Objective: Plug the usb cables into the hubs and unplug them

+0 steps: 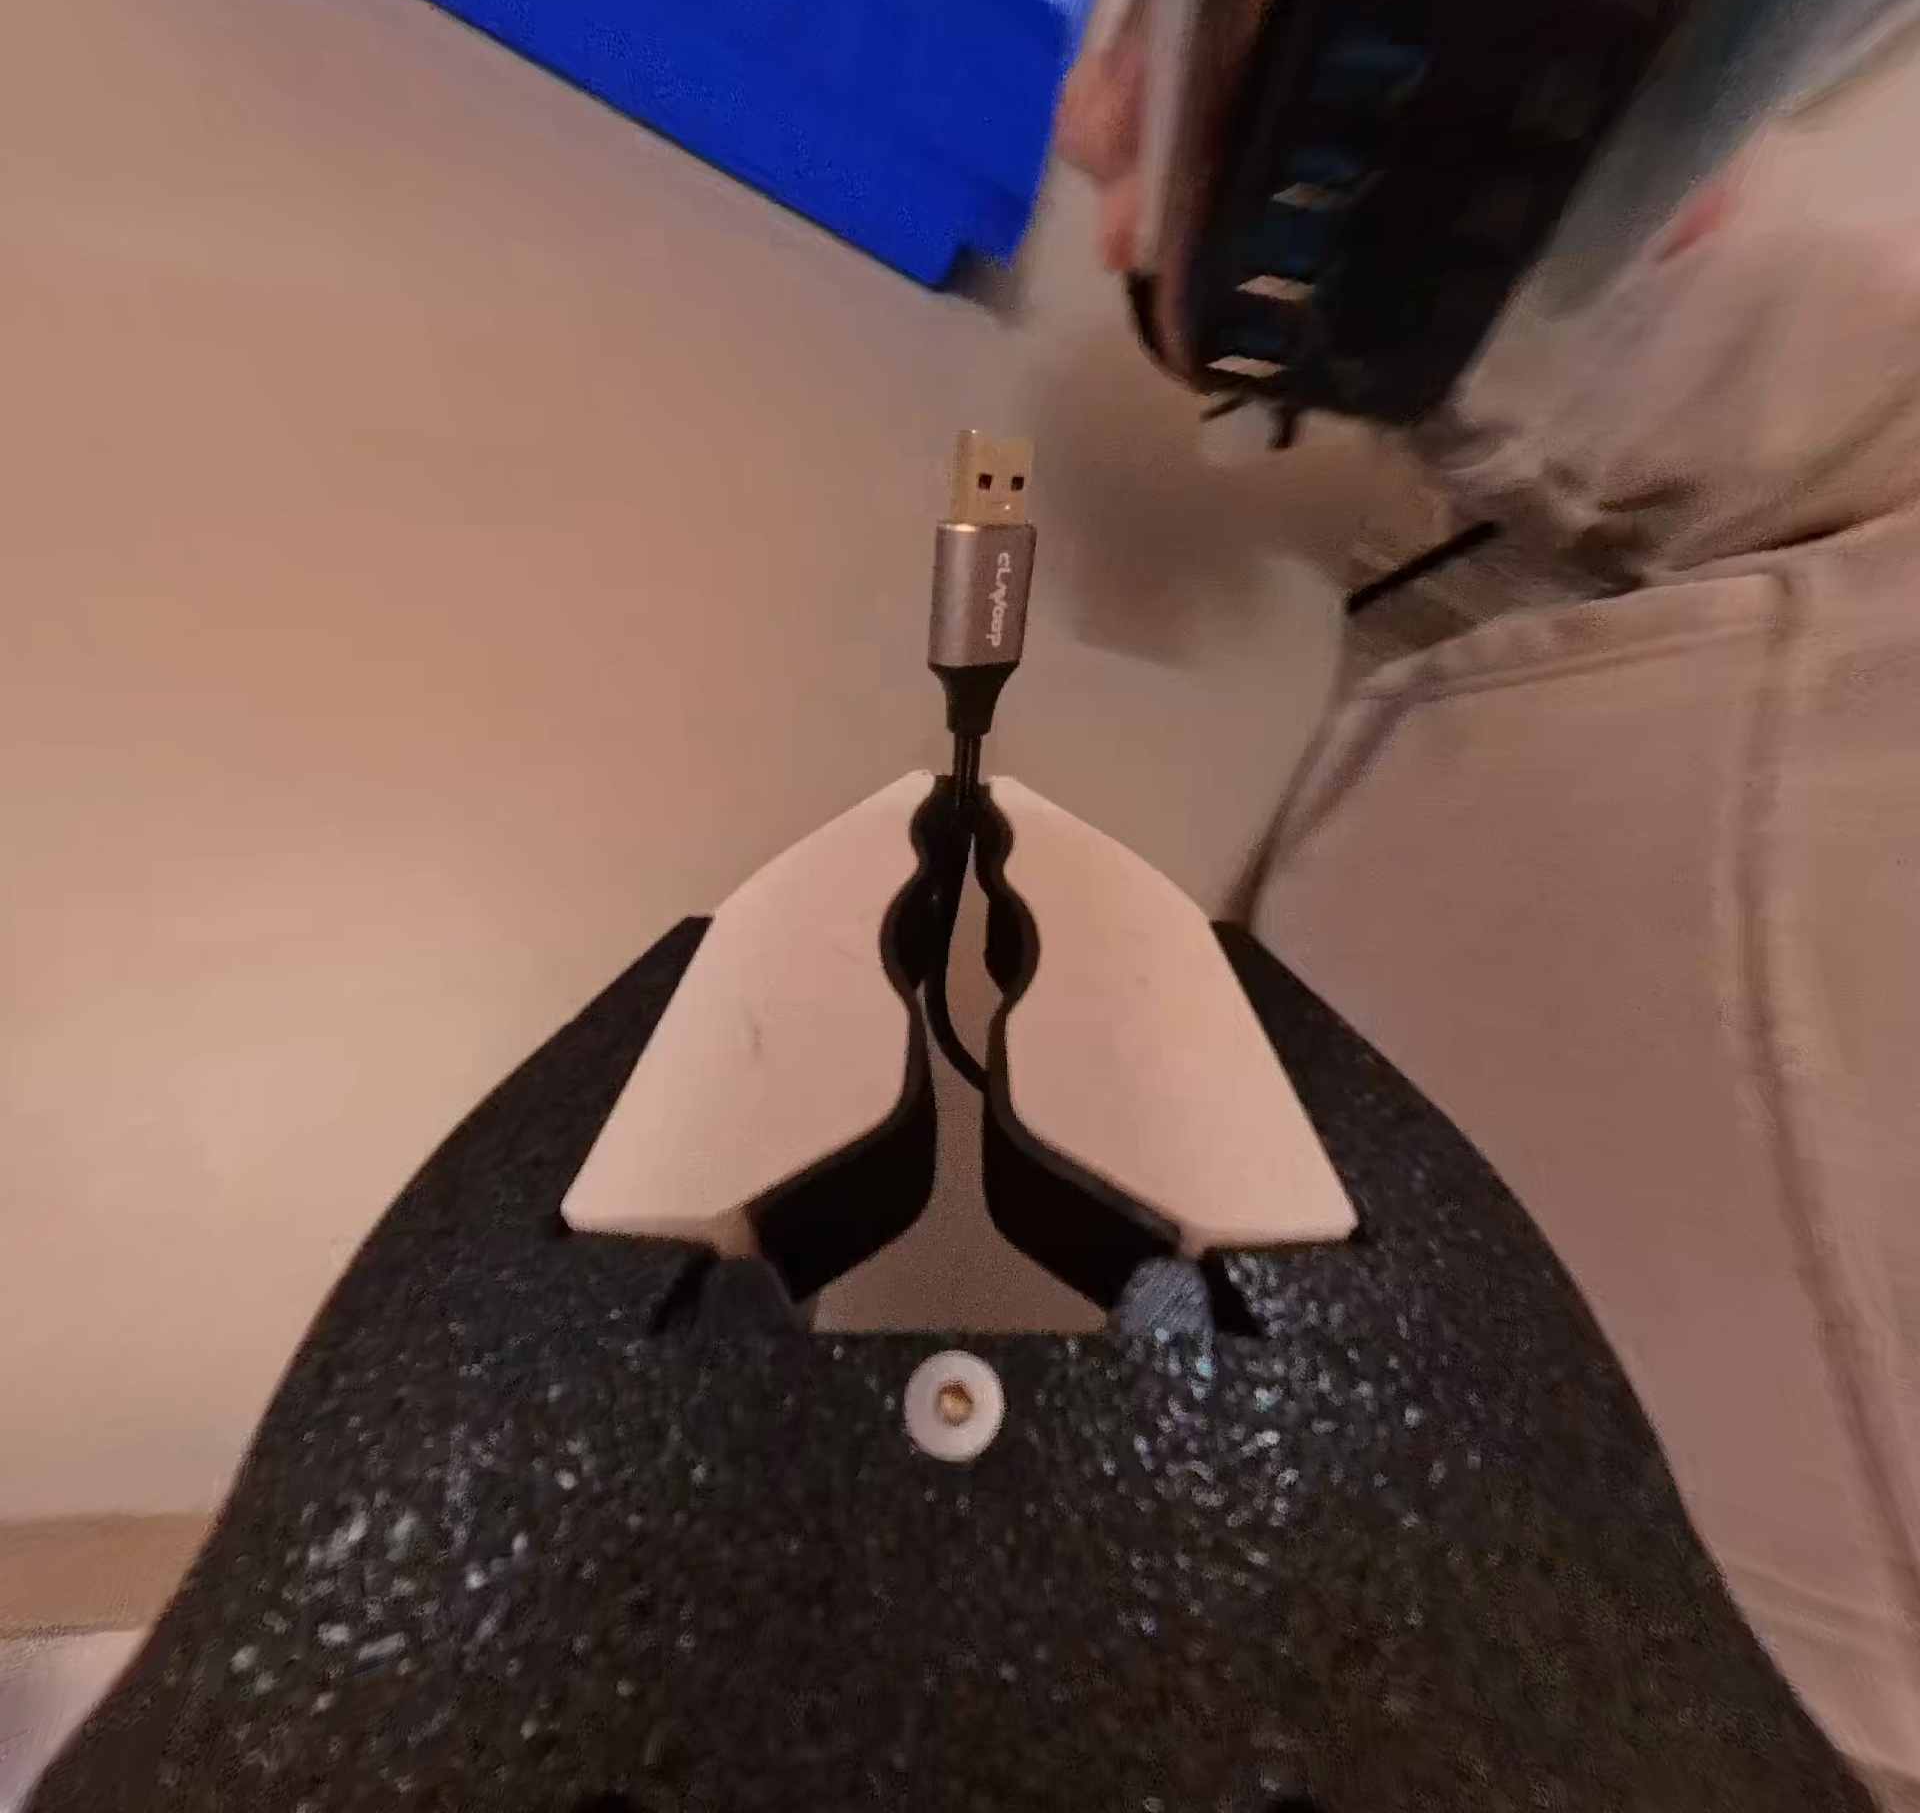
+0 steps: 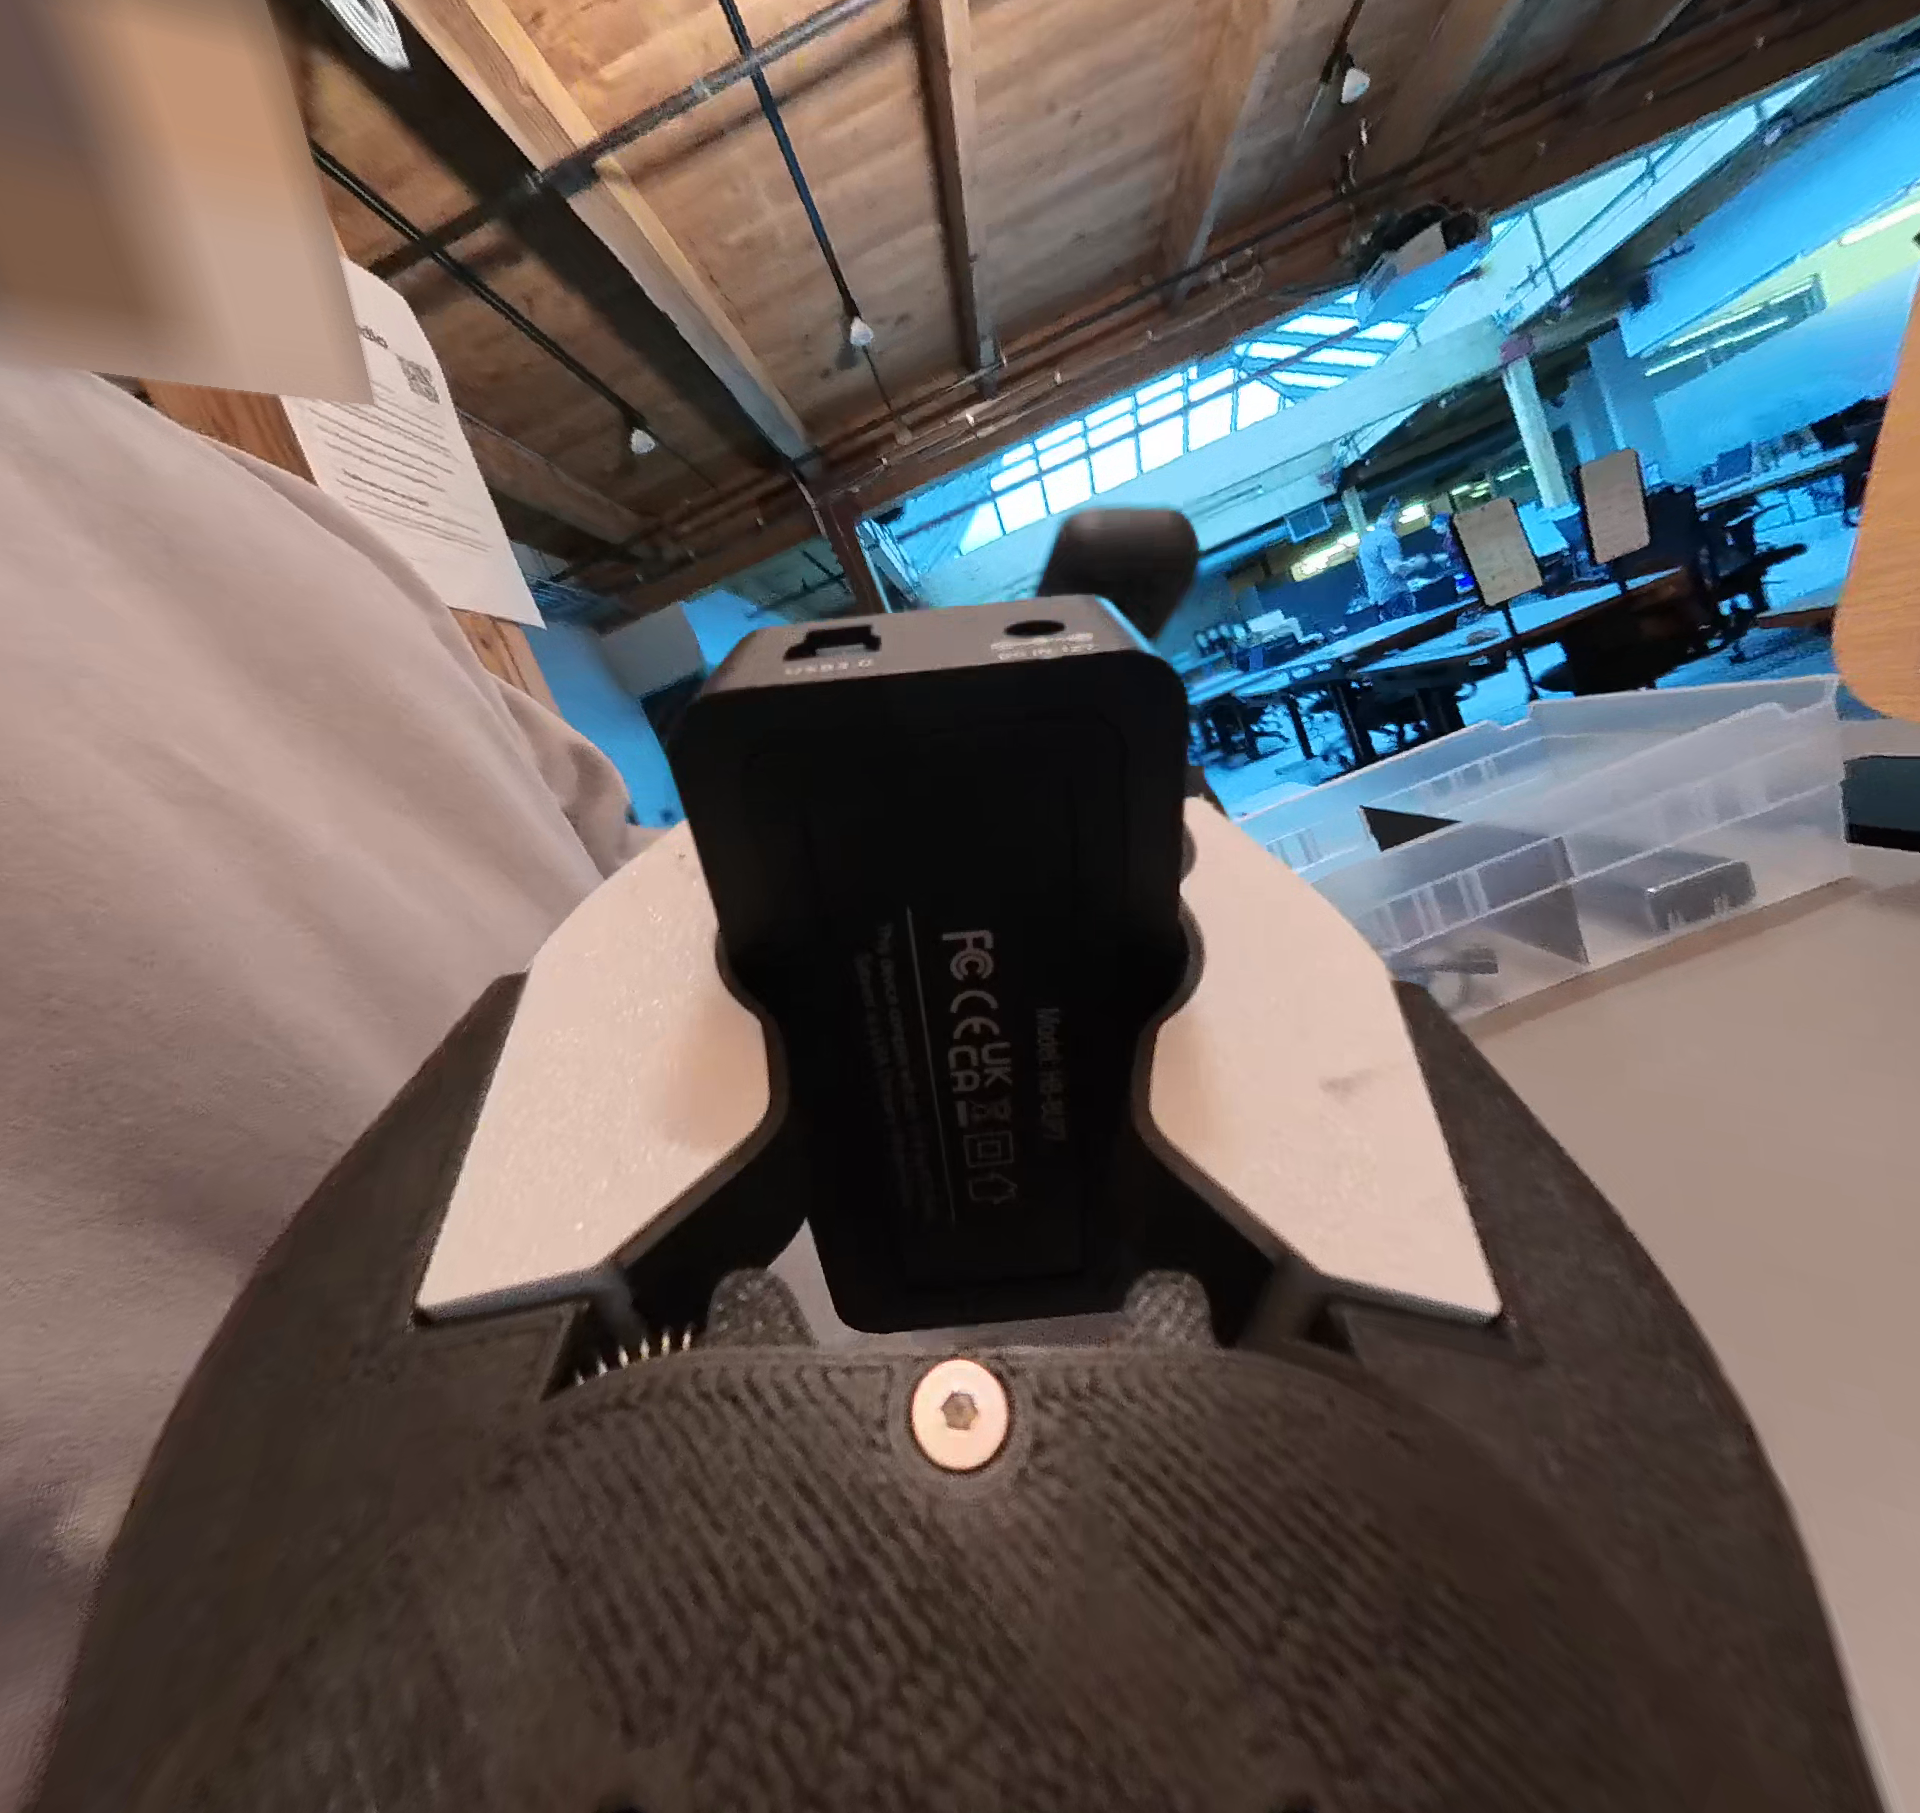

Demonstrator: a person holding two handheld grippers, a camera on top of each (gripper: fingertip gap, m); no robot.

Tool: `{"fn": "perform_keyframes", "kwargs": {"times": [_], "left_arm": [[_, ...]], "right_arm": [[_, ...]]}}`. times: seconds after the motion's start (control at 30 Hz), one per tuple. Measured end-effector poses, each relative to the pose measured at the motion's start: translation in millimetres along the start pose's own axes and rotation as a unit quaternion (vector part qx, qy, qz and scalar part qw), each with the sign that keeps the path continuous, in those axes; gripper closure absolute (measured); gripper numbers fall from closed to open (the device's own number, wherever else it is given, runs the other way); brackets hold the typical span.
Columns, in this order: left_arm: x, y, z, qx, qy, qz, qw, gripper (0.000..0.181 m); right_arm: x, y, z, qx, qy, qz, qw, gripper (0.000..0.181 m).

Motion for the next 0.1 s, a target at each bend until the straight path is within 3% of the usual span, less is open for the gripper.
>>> {"fn": "perform_keyframes", "kwargs": {"times": [0.03,0.1], "left_arm": [[-3.4,4.2,6.6,-0.003,-0.015,-0.015,1.000,0.178],[-8.1,10.1,15.6,-0.001,-0.035,-0.044,0.998,0.178]], "right_arm": [[1.0,-1.9,1.6,-0.016,-0.009,-0.013,1.000,0.108],[4.5,-6.9,2.7,-0.063,-0.022,-0.050,0.997,0.108]]}}
Point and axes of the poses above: each gripper's, where its closed fingertips meet, x out along the fingers, y out of its top, z = x × y across the jaws, the point moved 5 cm from there along -x, back along the fingers, and after that the axes turned 4 degrees about z, right-handed, at the moved point
